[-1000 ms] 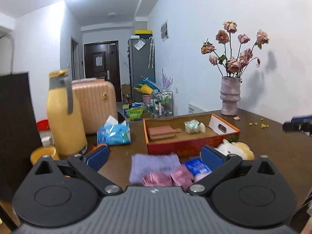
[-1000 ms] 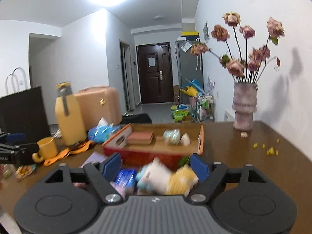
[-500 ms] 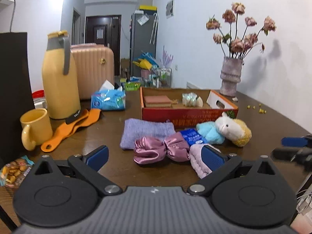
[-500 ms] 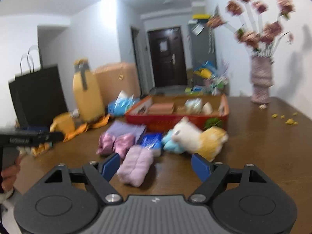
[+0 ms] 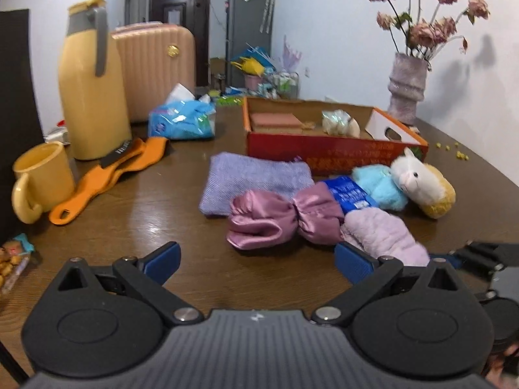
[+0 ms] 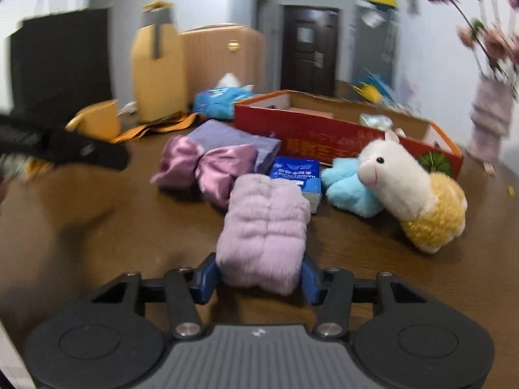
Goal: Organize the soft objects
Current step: 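Close both grippers together on the lilac fuzzy towel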
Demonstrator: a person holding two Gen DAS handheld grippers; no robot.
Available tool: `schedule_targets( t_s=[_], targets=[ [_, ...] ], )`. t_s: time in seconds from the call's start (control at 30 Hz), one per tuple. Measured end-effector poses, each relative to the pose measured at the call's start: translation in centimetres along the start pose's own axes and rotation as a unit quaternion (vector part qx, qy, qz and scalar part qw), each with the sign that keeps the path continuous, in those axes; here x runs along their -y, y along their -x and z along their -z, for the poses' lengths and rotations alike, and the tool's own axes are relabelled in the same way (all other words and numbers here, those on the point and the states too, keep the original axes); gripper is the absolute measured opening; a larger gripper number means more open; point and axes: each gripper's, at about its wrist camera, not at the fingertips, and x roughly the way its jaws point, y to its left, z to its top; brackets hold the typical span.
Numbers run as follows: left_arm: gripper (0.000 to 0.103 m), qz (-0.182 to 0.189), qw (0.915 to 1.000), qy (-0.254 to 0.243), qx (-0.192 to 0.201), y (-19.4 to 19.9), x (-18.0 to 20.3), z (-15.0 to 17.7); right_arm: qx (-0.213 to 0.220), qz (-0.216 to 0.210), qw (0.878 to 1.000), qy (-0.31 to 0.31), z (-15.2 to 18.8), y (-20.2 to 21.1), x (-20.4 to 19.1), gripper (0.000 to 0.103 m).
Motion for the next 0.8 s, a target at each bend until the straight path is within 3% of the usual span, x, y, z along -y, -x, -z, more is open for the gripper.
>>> schedule_targets(
  t_s=[0.1, 0.17, 0.27, 0.33, 0.43, 0.53, 0.8],
  targets=[
    [0.103, 0.03, 0.9993, 0.003, -0.02, -1.3, 0.8, 0.2, -0.002, 0.054, 0.998, 0.024, 0.7, 1.5, 1.8, 0.059],
    [0.103, 0.063, 0.9973, 0.011, -0.036, -2.0, 1.6, 0.1, 0.002, 0.068, 0.998, -0.004, 0.9, 2.5, 3.6, 0.059],
    [0.103, 0.122, 0.9914, 0.022, -0.042, -2.7, 2.9, -0.2, 0.026, 0.03, 0.997, -0.069, 0.8, 4.3, 6.1, 0.06],
    [0.1, 0.141, 0.989, 0.023, -0.039, -3.2, 3.9, -0.5, 0.045, -0.008, 0.991, -0.129, 0.7, 4.6, 7.5, 0.061],
    [0.083, 0.132, 0.99, 0.039, -0.032, -4.6, 4.8, -1.4, 0.043, -0.036, 0.977, -0.204, 0.2, 2.9, 8.9, 0.057],
    [0.063, 0.14, 0.9865, 0.067, -0.053, -6.4, 4.9, -2.0, 0.03, -0.015, 0.973, -0.23, -0.5, 0.7, 8.8, 0.042],
    [0.037, 0.175, 0.9787, 0.067, -0.083, -8.3, 5.2, -1.3, 0.021, -0.016, 0.968, -0.25, 0.4, -0.8, 8.6, 0.03]
  ],
)
